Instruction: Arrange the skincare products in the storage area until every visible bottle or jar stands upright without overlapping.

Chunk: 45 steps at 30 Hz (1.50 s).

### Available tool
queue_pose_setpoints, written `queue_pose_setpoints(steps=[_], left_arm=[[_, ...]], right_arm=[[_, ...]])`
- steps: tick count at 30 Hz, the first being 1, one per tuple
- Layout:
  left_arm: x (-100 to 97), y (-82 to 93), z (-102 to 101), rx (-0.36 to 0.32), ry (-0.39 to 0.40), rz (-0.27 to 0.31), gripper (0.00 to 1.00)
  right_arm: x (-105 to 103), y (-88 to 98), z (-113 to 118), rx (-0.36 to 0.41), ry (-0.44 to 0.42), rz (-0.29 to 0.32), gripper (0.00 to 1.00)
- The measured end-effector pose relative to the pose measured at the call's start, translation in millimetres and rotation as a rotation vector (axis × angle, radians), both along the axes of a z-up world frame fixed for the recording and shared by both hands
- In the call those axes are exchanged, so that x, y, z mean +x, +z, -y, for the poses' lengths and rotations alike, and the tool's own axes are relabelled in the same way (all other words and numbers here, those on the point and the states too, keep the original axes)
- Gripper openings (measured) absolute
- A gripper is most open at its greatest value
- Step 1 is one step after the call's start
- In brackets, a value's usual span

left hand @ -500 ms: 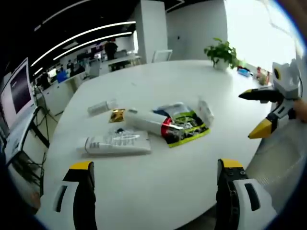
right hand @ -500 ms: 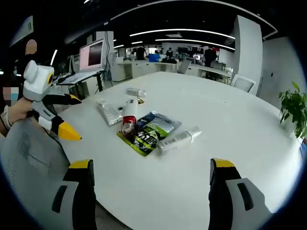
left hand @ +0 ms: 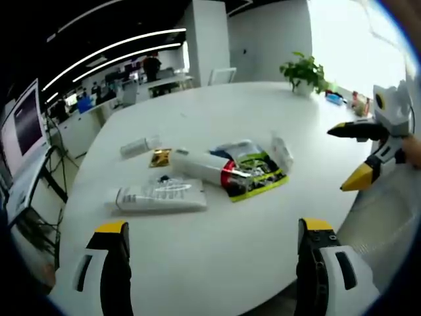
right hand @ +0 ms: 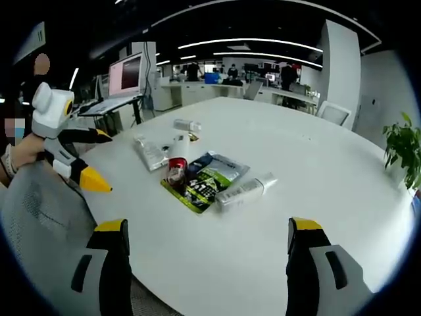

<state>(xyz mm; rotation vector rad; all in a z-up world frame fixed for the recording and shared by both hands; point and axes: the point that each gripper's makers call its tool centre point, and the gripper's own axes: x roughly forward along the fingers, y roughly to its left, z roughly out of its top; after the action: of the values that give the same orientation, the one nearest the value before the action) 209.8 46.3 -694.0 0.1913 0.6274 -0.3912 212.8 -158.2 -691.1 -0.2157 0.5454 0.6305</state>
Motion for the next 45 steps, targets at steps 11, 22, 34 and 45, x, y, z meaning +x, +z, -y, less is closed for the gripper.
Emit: queue_pose_setpoints(steps=[11,22,34,45], left_arm=[[-0.5,-1.6,2.8,0.006,-0.011,-0.007,0.99],[-1.5,-1.0,2.5,0.006,-0.013,-0.006,0.99],[-1.4,0.0,2.4,0.003,-0.014,-0.003,0.99],[-1.4,1.4,3.0,0.003,-0.019,0.002,0.99]], right_arm=[[-1.3,-0.7,-1.3,-0.002,0.004,-0.004,1.0],[-2.8,-2.9,-2.7,-0.009,0.012,-0.009,1.0],[-3.7,-2.9,-1.2,-0.003,0.01,-0.02,1.0],[12.5,9.9,2.2,-0.011,0.03,-0.008,1.0]])
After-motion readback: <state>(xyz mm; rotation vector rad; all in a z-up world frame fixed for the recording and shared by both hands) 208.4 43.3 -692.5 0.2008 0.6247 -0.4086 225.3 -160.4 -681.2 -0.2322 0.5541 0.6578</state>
